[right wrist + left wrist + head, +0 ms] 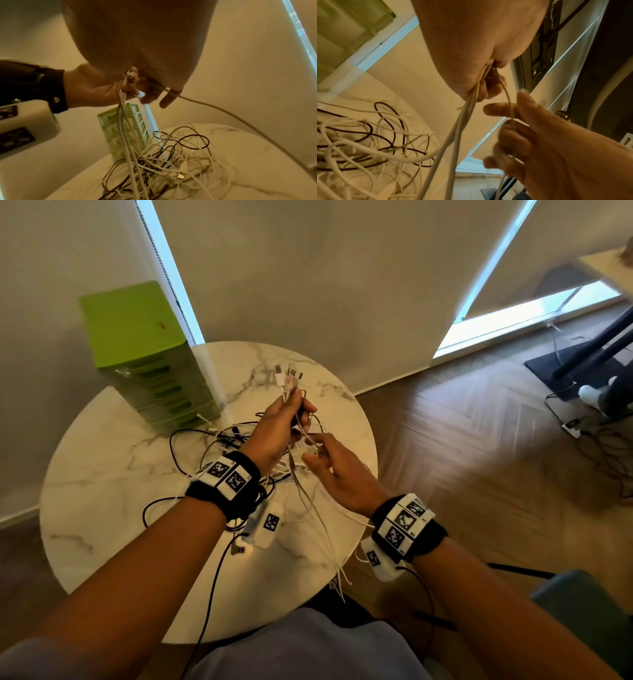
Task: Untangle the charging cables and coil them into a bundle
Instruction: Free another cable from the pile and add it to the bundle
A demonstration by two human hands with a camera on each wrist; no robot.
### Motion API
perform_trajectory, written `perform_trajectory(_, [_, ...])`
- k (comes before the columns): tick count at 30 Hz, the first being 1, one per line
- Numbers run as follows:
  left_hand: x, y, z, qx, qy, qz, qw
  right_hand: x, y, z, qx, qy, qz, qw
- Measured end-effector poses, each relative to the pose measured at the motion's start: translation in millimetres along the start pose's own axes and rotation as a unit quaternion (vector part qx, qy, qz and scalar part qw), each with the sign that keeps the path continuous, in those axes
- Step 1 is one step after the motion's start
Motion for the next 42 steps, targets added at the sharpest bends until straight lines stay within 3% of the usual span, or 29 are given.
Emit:
perform_trajectory(3, [5, -4, -11, 0.046, -0.001, 0.009, 0.999, 13, 2, -22, 0.095, 0.008, 0.014, 0.995])
perform_trajectory(5, [10, -5, -18, 0.062, 0.014, 0.012, 0.998, 46, 5, -35, 0.12, 0.029, 0.074, 0.99])
perform_trajectory(7, [15, -5, -21, 0.054, 0.047, 0.011, 0.997, 96, 12, -37, 0.022, 0.085, 0.174, 0.981])
perform_trajectory(10, [17, -5, -19, 0.027, 0.1, -0.002, 0.995, 149, 27, -24, -0.205, 0.17, 0.304, 0.915])
perform_trajectory(12, [16, -4, -12, 0.003, 0.113, -0.015, 0.993, 139, 20, -20, -0.21, 0.158, 0.28, 0.923])
perform_trajectory(15, [18, 0, 2, -0.036, 0.123, -0.028, 0.991, 64, -8, -15, -0.124, 0.054, 0.108, 0.985])
perform_trajectory(17, [22, 3, 11, -0.061, 0.111, -0.03, 0.991, 19, -21, -8, -0.132, -0.043, 0.041, 0.99])
perform_trajectory(20, [34, 8, 15, -0.097, 0.062, -0.039, 0.993, -3, -29, 17, -0.256, -0.061, 0.085, 0.961])
perform_trajectory(23, [50, 13, 0, -0.125, 0.017, -0.06, 0.99, 24, -24, 24, -0.348, -0.045, 0.161, 0.922])
perform_trajectory(25, [55, 14, -15, -0.133, 0.01, -0.077, 0.988, 35, -20, 9, -0.339, -0.055, 0.188, 0.92])
perform_trajectory(29, [56, 11, -36, -0.09, 0.05, -0.075, 0.992, 46, -22, -26, -0.298, -0.075, 0.209, 0.928])
perform_trajectory(32, [58, 6, -40, -0.059, 0.138, -0.035, 0.988, 60, -28, -44, -0.254, 0.017, 0.21, 0.944])
perform_trajectory(36, [70, -4, -50, 0.0, 0.233, 0.032, 0.972, 83, -19, -67, -0.086, 0.201, 0.163, 0.962])
perform_trajectory(38, [73, -8, -53, 0.021, 0.248, 0.06, 0.967, 86, -7, -72, -0.007, 0.219, 0.146, 0.965])
perform_trajectory(40, [72, -10, -50, 0.049, 0.255, 0.09, 0.962, 85, 8, -58, -0.007, 0.168, 0.135, 0.976])
perform_trajectory(42, [72, -12, -44, 0.087, 0.254, 0.112, 0.957, 86, 26, -28, -0.068, 0.153, 0.095, 0.981])
Point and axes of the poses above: each hand's wrist, its own y-axis away from the middle knuckle, its own z-axis out of the palm, x = y × z, the point moved 4 cm from there along -y, towards the middle knuckle, and after that the axes turned 6 degrees about y, right-handed, at the moved point
